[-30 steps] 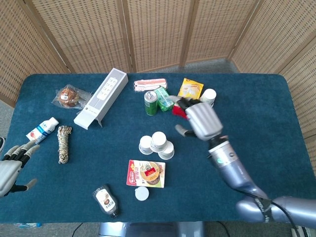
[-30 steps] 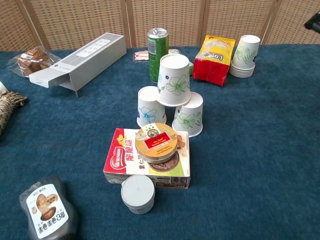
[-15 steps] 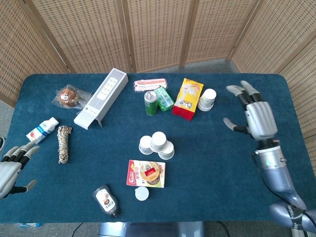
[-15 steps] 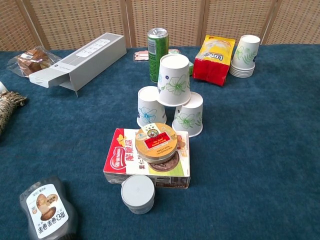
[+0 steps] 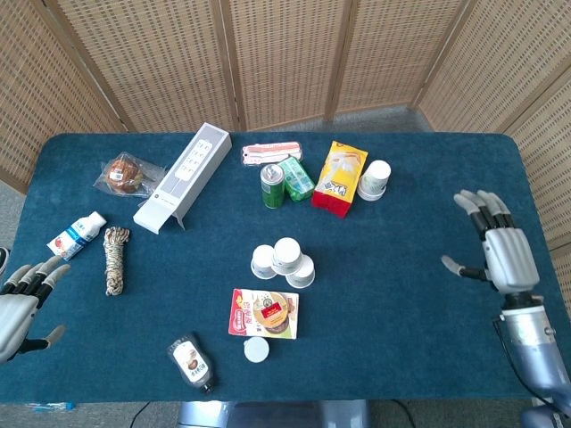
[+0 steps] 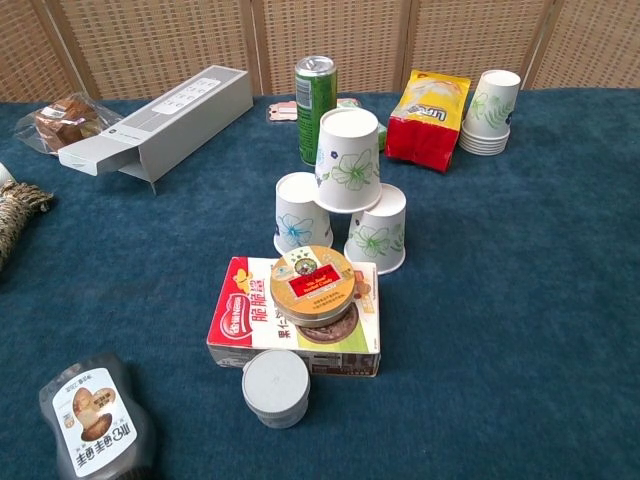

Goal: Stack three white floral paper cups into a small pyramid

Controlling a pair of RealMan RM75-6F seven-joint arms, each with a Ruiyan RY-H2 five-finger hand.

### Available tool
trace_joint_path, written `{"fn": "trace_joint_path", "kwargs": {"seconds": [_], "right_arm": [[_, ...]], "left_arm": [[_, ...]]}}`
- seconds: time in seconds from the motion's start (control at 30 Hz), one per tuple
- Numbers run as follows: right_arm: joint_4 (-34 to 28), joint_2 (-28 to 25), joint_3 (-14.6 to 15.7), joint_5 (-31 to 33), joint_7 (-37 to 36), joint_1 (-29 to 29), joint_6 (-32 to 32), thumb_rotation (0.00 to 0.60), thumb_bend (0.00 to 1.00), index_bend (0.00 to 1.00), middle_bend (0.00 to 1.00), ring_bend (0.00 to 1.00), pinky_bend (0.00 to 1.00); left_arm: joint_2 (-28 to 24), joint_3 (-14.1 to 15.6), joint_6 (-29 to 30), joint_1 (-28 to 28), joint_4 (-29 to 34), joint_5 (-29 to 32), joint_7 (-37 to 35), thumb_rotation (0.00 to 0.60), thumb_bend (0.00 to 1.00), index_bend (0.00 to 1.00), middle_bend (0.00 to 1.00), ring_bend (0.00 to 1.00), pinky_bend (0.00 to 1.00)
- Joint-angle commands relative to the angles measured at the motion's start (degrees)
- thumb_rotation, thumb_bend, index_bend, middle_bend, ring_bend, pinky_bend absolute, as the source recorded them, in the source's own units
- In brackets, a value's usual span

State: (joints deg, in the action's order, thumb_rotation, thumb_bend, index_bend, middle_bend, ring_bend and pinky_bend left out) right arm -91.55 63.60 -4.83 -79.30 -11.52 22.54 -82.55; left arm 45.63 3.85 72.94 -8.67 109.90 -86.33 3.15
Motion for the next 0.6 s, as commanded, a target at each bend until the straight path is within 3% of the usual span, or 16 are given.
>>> {"fn": "trace_joint_path", "kwargs": {"seconds": [0.03,0.17,0.43,0.6], "right_arm": [[0.0,0.2,1.8,-0.9,2.4,-2.1,-0.3,0.6,0.17,0.09,0.01,0.0,0.09],[-0.6,0.9,3.1,0.1,6.0,-4.4,-0.2,0.6,0.15,0.08,0.0,0.0,0.0],[-0.4,2.7,3.2,0.5,8.1,-8.2,-2.1,0.6,0.14,0.07,0.0,0.0,0.0],[-0.9,2.4,3.1,-0.2,9.9,-9.9,-3.7,0.6,0.13,0.08,0.0,0.0,0.0]], "left_arm": [[1.3,-0.3,2.2,1.0,-0.3,-0.1,2.7,0.6,0.33,0.03,0.0,0.0,0.0],[2.7,-0.7,5.3,2.3,-0.8,-0.5,4.9,0.6,0.33,0.03,0.0,0.0,0.0],[5.4,-1.4,10.3,4.2,-3.4,-2.5,7.0,0.6,0.33,0.01,0.0,0.0,0.0],[7.7,-1.6,14.0,5.0,-7.0,-6.8,6.3,0.6,0.32,0.01,0.0,0.0,0.0]]}}
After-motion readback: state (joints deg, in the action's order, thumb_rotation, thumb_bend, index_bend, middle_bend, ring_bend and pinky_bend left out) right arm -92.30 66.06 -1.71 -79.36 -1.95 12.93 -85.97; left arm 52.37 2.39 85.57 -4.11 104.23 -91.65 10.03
